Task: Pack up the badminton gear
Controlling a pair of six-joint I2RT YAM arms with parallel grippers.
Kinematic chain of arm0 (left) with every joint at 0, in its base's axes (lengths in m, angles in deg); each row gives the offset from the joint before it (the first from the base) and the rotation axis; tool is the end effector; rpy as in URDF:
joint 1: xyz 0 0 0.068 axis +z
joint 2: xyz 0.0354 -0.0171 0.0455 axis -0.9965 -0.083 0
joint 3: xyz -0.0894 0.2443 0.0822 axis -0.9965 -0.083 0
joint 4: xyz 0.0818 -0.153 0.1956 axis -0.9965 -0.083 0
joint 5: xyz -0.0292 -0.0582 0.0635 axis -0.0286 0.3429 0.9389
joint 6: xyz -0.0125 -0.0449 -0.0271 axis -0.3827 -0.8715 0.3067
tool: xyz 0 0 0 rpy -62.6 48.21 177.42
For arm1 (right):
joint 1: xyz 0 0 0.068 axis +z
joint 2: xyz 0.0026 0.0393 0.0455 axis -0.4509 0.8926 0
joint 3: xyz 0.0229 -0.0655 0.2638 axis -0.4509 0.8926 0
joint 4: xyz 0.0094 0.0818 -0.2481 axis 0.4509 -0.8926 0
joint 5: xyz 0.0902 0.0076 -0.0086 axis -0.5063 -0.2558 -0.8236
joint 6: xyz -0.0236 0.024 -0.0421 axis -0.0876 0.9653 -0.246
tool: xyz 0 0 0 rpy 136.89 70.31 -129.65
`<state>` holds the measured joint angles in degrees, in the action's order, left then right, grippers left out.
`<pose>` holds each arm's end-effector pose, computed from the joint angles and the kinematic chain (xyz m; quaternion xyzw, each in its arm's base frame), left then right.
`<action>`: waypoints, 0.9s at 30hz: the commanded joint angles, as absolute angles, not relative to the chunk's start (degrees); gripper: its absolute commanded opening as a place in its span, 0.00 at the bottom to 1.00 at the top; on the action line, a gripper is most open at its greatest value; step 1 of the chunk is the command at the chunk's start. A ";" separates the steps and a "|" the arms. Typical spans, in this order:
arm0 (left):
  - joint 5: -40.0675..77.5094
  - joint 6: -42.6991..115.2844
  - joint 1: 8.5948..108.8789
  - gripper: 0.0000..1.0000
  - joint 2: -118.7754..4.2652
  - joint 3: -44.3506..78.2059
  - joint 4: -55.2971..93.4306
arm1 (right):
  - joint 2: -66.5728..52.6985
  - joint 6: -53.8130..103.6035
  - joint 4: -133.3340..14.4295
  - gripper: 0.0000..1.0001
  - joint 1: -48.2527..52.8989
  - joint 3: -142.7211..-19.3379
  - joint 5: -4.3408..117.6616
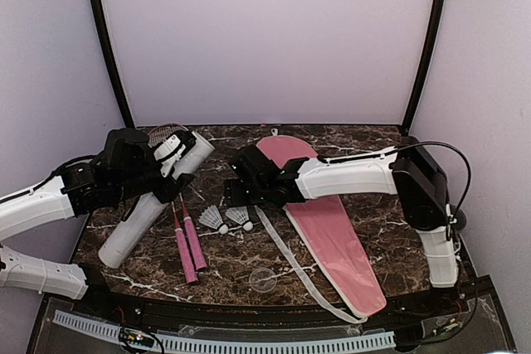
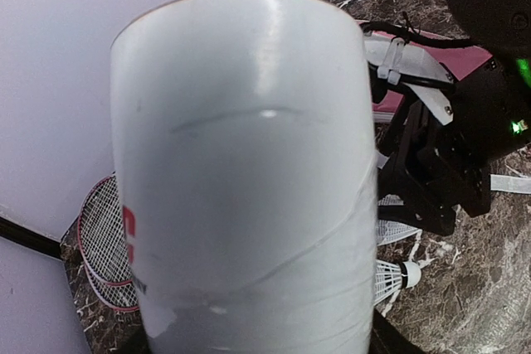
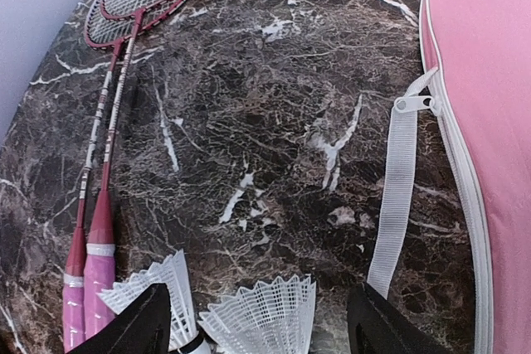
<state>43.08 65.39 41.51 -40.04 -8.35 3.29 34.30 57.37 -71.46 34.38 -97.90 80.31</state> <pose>0.1736 -0.1526 0.3030 0.3605 0.7568 -0.0057 0.5451 0.2417 0.4188 0.1938 -0.1169 0.9003 0.2256 0.3535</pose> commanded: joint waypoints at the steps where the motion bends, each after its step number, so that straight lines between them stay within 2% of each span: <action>1: 42.81 65.10 41.64 0.60 -39.47 -6.73 4.30 | 38.38 57.37 -78.31 0.74 34.63 -103.35 84.52; 11: 41.55 65.03 41.64 0.60 -40.15 -6.73 4.05 | 34.05 57.13 -77.84 0.69 35.63 -96.00 82.99; 22: 40.26 64.64 41.57 0.60 -40.91 -6.46 3.81 | 20.66 61.04 -89.46 0.61 42.38 -83.34 86.89; 25: 40.08 64.63 41.57 0.60 -41.15 -6.46 3.70 | 18.31 61.43 -87.91 0.62 42.50 -80.05 85.74; 27: 40.00 64.62 41.56 0.60 -41.25 -6.46 3.65 | 17.28 59.81 -85.50 0.69 42.42 -78.38 84.61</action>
<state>40.81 65.15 41.51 -41.29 -8.35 3.27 18.96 59.82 -86.91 42.91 -81.45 84.90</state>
